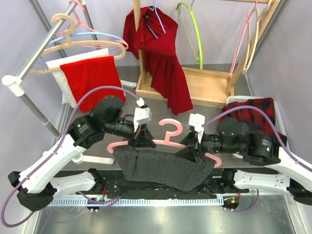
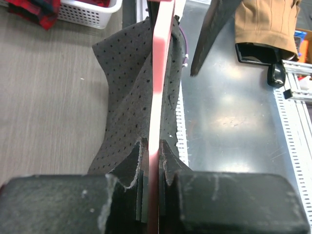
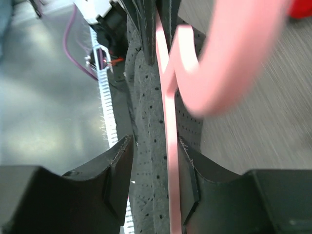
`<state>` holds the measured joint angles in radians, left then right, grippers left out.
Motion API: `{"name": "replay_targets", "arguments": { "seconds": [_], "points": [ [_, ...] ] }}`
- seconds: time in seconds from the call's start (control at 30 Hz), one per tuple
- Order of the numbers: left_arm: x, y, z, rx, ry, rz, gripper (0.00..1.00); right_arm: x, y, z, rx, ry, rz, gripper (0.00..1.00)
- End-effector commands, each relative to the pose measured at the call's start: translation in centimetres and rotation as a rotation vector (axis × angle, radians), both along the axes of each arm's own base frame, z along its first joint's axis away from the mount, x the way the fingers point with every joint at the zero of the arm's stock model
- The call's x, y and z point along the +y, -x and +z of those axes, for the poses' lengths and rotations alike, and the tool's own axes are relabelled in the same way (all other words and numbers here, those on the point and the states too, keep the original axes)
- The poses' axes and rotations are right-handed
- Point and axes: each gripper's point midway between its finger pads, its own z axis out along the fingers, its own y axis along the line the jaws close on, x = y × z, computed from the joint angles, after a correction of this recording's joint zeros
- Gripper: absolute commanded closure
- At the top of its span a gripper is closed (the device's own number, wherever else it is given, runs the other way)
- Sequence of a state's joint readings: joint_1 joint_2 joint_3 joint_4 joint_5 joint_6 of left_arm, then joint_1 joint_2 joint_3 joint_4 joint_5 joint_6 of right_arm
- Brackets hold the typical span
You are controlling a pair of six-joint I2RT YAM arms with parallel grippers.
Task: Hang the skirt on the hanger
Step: Hang the skirt on the hanger.
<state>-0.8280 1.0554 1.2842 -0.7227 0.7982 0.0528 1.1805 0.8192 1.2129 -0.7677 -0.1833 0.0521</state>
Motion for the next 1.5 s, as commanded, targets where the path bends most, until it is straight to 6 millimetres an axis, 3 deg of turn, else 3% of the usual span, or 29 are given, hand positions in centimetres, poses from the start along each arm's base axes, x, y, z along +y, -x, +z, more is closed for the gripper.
{"name": "replay_targets", "arguments": {
  "seconds": [0.0,0.2,0.4,0.7,0.77,0.8,0.93,0.97,1.0,1.03,1.07,1.17,1.2,1.37,1.47],
  "points": [
    [1.6,-2.8,2.9,-0.144,0.059,0.19,1.0,-1.2,3.6,1.6,0.084,-0.116,0.112,0.56],
    [2.3,-1.8,3.8,-0.156,0.076,0.175,1.0,-2.0,3.4,0.7,0.096,-0.1,0.07,0.57],
    [3.4,-2.0,3.7,-0.196,0.042,0.209,1.0,-2.1,3.1,0.0,0.115,-0.071,0.047,0.78],
    [3.2,-2.3,4.1,-0.212,0.076,0.223,1.0,-1.7,3.0,-3.1,0.151,0.025,0.045,0.83],
    [3.2,-2.6,4.3,-0.22,0.081,0.232,1.0,-1.6,2.9,-3.5,0.154,0.038,0.043,0.89],
    [3.1,-2.6,4.5,-0.224,0.086,0.232,1.0,-1.6,2.8,-3.6,0.157,0.041,0.034,0.97],
    [2.9,-3.4,4.3,-0.217,0.08,0.273,1.0,-1.9,0.7,-3.6,0.128,0.035,-0.094,0.99],
    [3.0,-4.5,4.3,-0.23,0.077,0.329,0.96,-2.0,0.3,-3.5,0.123,0.028,-0.12,0.99],
    [3.0,-5.2,3.9,-0.214,0.067,0.366,0.83,-2.2,-0.2,-3.5,0.113,0.025,-0.152,0.99],
    [3.0,-5.6,3.9,-0.213,0.068,0.391,0.64,-2.4,-0.8,-3.3,0.109,0.02,-0.189,0.99],
    [3.1,-6.9,3.8,-0.227,0.06,0.451,0.27,-2.9,-1.9,-3.1,0.082,0.01,-0.258,0.99],
    [3.3,-8.8,3.2,-0.199,0.049,0.567,0.01,-3.9,-3.8,-2.6,0.052,-0.001,-0.381,0.99],
    [3.5,-10.3,2.9,-0.207,0.029,0.639,0.0,-4.2,-4.3,-2.5,0.041,-0.002,-0.412,0.99],
    [3.5,-13.3,2.3,-0.19,-0.008,0.783,0.0,-6.5,-6.4,-1.8,0.0,-0.023,-0.582,0.99],
    [3.2,-15.4,2.4,-0.181,0.005,0.876,0.0,-8.9,-7.5,-1.3,-0.018,-0.031,-0.705,0.99]
  ]
}}
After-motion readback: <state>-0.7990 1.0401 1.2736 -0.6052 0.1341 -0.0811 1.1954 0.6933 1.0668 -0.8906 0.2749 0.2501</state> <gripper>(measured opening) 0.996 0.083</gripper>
